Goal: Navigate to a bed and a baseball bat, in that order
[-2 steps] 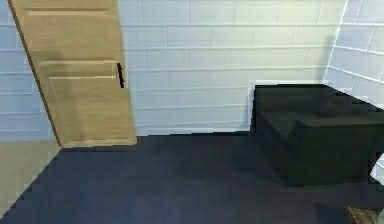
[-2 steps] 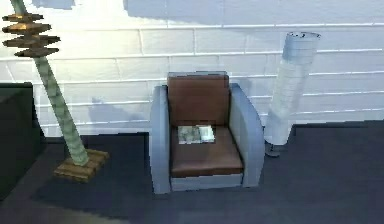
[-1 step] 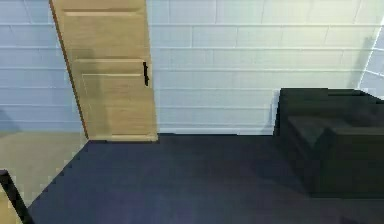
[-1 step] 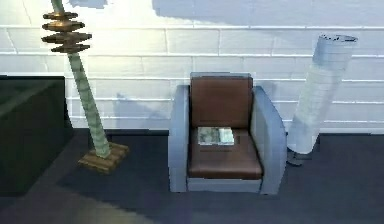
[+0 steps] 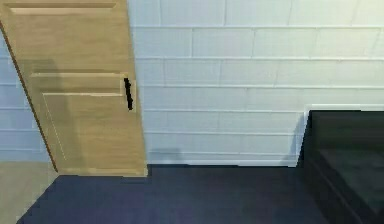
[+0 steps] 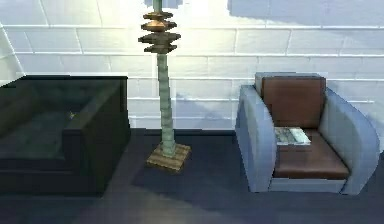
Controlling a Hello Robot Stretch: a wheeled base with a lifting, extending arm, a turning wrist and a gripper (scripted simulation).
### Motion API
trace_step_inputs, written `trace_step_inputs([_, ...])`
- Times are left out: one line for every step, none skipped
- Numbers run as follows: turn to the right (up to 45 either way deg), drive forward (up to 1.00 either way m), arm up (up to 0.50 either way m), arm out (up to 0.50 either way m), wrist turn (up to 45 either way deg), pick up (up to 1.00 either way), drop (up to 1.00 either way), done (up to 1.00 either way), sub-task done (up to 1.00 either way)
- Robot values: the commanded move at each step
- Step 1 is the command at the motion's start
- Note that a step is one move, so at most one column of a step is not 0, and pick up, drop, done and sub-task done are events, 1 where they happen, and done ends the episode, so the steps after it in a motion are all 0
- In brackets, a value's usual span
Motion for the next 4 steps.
trace_step_inputs([-39.0, 0.0, 0.0, 0.0, 0.0, 0.0, 0.0, 0.0, 0.0])
trace_step_inputs([0.0, 0.45, 0.0, 0.0, 0.0, 0.0, 0.0, 0.0, 0.0])
trace_step_inputs([-45.0, 0.0, 0.0, 0.0, 0.0, 0.0, 0.0, 0.0, 0.0])
trace_step_inputs([0.0, 1.0, 0.0, 0.0, 0.0, 0.0, 0.0, 0.0, 0.0])
